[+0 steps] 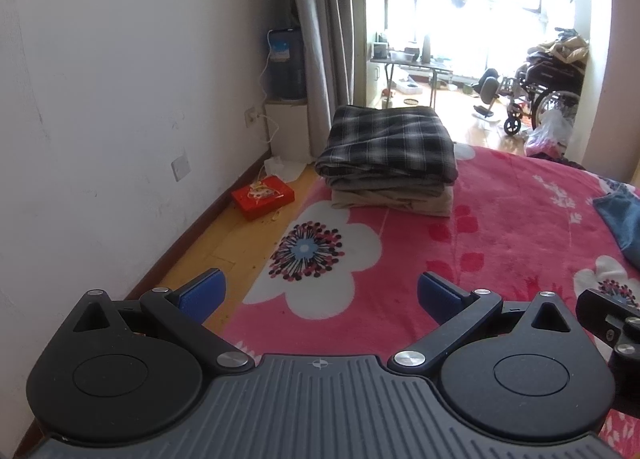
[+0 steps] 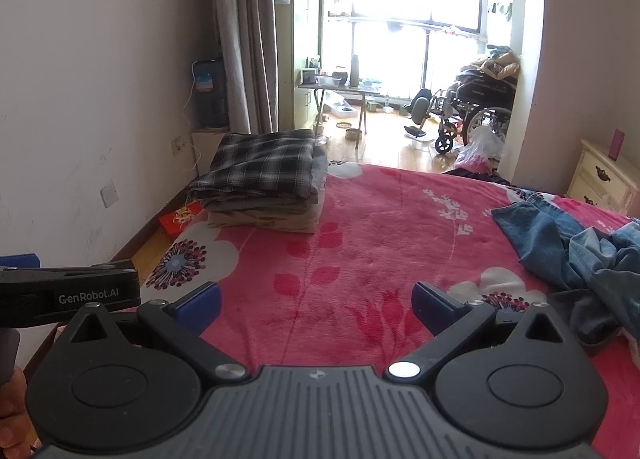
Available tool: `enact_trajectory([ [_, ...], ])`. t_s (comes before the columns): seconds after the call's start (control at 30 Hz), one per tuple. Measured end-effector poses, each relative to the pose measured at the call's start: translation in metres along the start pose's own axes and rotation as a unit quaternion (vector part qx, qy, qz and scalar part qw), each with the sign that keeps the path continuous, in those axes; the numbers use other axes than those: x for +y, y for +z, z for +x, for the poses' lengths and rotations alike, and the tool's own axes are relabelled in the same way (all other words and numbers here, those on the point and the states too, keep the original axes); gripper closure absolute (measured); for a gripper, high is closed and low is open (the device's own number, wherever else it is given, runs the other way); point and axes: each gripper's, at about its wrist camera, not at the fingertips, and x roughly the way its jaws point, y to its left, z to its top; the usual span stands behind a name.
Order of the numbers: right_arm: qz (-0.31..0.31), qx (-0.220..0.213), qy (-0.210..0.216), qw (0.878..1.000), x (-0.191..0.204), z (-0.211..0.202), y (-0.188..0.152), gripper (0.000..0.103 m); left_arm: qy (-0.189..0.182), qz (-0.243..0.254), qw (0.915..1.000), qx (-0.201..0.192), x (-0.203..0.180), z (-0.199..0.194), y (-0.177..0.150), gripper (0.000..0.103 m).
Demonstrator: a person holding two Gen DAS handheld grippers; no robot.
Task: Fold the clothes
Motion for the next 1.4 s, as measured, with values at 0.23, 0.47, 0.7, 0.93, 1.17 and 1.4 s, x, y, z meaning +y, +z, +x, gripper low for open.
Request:
enact_trajectory([
  [0.23,-0.001,0.000,-0.004,1.000,0.004,0.000,0.001,0.000,0.000,-0.003,1.0000,-0.002,0.004,0.000,0.000,0.000],
  [0.47,-0.003,0.002,-0.002,1.000,0.008,0.001,-0.001,0.000,-0.001,-0.004,1.0000,-0.004,0.006,-0.002,0.000,0.000],
  [0.7,-0.001,0.004,-0.002,1.000,0.009,0.003,-0.001,0.000,0.001,-0.007,1.0000,-0.002,0.008,-0.002,-0.001,0.000],
  [0.93,0.000,0.008,-0.003,1.000,0.009,0.005,-0.002,0.000,-0.002,-0.006,1.0000,0.000,0.011,-0.002,-0.001,0.000],
  [1.17,0.002,0.013,-0.003,1.000,0.009,0.008,-0.003,0.000,-0.003,-0.006,1.0000,0.002,0.012,-0.001,-0.001,0.000],
  [1.4,0.005,0.018,-0.005,1.000,0.010,0.009,-0.005,0.000,-0.002,-0.006,1.0000,0.005,0.013,0.000,-0.001,0.000],
])
